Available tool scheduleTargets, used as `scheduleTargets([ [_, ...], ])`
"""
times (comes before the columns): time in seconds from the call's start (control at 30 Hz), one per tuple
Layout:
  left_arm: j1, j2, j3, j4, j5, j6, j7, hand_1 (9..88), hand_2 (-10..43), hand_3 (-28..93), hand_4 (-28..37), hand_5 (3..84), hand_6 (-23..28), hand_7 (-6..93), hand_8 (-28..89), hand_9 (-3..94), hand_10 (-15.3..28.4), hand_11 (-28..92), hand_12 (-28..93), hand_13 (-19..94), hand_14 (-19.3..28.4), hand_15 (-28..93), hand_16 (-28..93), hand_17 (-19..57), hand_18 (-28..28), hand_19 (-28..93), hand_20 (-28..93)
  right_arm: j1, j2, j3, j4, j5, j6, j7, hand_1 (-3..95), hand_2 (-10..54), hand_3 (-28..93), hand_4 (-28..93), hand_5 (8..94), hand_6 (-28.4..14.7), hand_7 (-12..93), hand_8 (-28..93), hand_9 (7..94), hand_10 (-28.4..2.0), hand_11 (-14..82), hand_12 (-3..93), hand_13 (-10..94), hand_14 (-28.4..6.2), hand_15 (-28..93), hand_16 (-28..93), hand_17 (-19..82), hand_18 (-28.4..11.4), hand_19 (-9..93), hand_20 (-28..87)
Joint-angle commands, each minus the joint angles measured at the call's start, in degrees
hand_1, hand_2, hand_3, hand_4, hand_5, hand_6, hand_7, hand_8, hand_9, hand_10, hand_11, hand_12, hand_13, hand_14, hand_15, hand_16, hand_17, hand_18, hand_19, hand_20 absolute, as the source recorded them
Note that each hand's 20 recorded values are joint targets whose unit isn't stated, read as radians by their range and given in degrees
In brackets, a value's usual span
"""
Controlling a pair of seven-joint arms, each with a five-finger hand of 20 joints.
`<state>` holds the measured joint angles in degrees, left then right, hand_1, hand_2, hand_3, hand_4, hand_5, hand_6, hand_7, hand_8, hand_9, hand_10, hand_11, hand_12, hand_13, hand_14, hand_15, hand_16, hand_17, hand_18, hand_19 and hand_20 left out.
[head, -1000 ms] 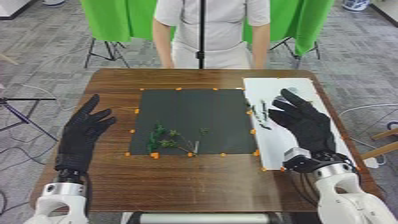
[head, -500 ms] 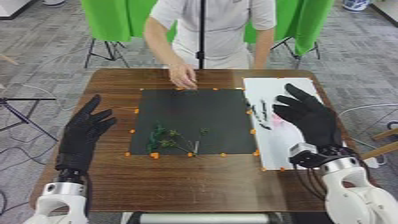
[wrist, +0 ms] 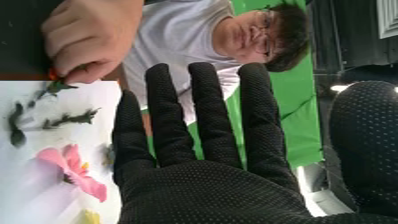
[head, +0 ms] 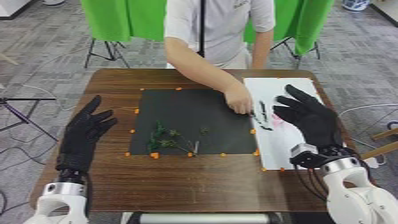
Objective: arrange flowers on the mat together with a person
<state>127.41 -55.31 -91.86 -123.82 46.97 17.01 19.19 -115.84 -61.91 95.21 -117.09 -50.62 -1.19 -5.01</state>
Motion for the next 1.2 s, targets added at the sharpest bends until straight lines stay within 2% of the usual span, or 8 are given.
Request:
scheduleTargets([
  [0.03,0.75,0.23,0.51,0.1,-0.46,0.42,-0.39,21.0,2.5,79,-28.3,32.0,3.5,8.7,-8,33.3,17.7,25,11,23,24.4,53,-9,-7.7,23.0,46,14,-0.55,0.15,-0.45,-0.04,-0.29,-0.26,0.28,14.5,6.2,81,-28,44.4,3.3,15,-13,44.9,-13.7,11.8,14.8,30,-18.7,31,16,2,-21.1,38,19],
  [0.23,0.64,0.21,0.44,0.05,-0.4,0.36,-0.83,21.1,2.5,79,-28.3,31.9,3.6,8.8,-8,33.3,17.7,25,11,23,24.4,53,-9,-7.7,22.9,46,14,-0.45,0.21,-0.68,-0.24,-0.67,-0.17,0.55,14.5,6.1,82,-28,44.4,3.3,15,-13,45.0,-13.8,11.8,14.8,31,-18.7,31,16,2,-21.1,38,19],
  [0.73,0.4,0.12,0.33,0.15,-0.19,-0.05,-1.0,21.7,2.6,79,-28.3,31.8,3.8,8.9,-8,33.3,17.7,26,11,23,24.4,53,-9,-7.7,22.7,46,14,-0.4,0.32,-0.81,-0.07,-0.58,-0.35,0.51,14.9,5.8,82,-28,44.5,3.4,15,-13,45.2,-13.9,11.9,14.8,31,-18.8,32,15,2,-21.3,39,20],
  [0.8,0.31,0.18,0.39,0.15,-0.15,0.23,-0.94,21.8,2.6,79,-28.3,31.7,3.8,8.9,-8,33.3,17.7,26,11,23,24.4,53,-9,-7.7,22.7,46,14,-0.17,0.26,-0.87,0.08,-0.64,-0.46,0.46,14.9,5.8,82,-28,44.5,3.4,15,-13,45.2,-13.8,12.0,14.7,31,-18.8,33,15,2,-21.3,39,20],
  [0.87,0.3,0.61,0.58,0.17,-0.62,0.45,-0.56,21.8,2.6,79,-28.3,31.7,3.8,9.0,-8,33.3,17.7,26,11,23,24.3,53,-9,-7.7,22.7,46,14,-0.01,0.24,-0.87,0.18,-0.52,-0.67,0.47,14.9,5.8,82,-28,44.5,3.4,15,-13,45.2,-13.8,12.0,14.7,32,-18.7,33,15,2,-21.4,39,20],
  [1.2,-0.04,0.31,0.37,0.28,-0.32,0.19,-0.91,22.0,2.7,79,-28.3,31.7,3.8,9.1,-8,33.3,17.7,26,11,23,24.3,53,-9,-7.7,22.6,46,14,0.34,0.52,-1.25,0.19,-0.81,-0.12,0.33,14.8,5.8,82,-28,44.5,3.4,16,-13,45.3,-13.8,12.1,14.7,32,-18.9,33,15,2,-21.4,40,20],
])
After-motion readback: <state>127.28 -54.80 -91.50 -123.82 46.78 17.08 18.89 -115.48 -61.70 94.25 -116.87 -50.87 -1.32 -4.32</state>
